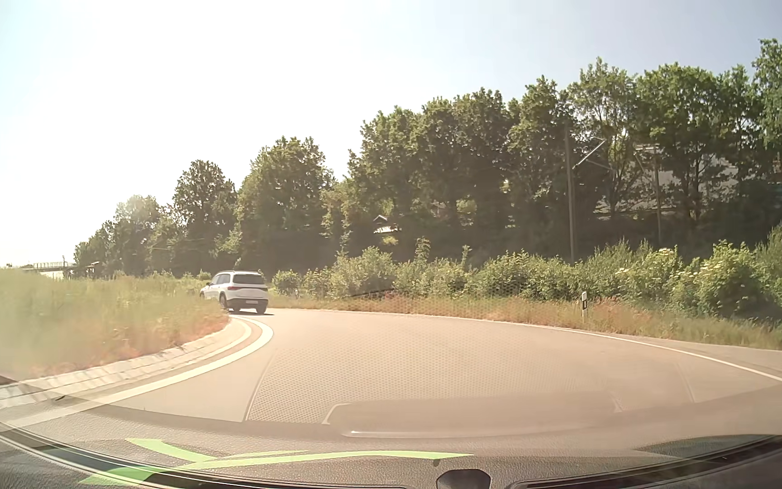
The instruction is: Follow the waypoints while adhering to traffic rules and regulations
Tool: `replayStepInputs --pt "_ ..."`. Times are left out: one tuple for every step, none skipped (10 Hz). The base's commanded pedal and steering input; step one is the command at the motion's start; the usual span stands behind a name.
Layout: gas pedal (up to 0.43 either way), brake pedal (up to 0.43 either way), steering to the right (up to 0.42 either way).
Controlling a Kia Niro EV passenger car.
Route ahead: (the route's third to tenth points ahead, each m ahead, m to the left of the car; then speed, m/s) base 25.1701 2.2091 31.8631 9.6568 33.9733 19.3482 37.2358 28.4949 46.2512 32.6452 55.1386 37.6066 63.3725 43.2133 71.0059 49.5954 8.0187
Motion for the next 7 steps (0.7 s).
replayStepInputs --pt "0.079 0.000 -0.011" --pt "0.079 0.000 -0.029" --pt "0.079 0.000 -0.042" --pt "0.079 0.000 -0.053" --pt "0.079 0.000 -0.068" --pt "0.079 0.000 -0.086" --pt "0.079 0.000 -0.099"
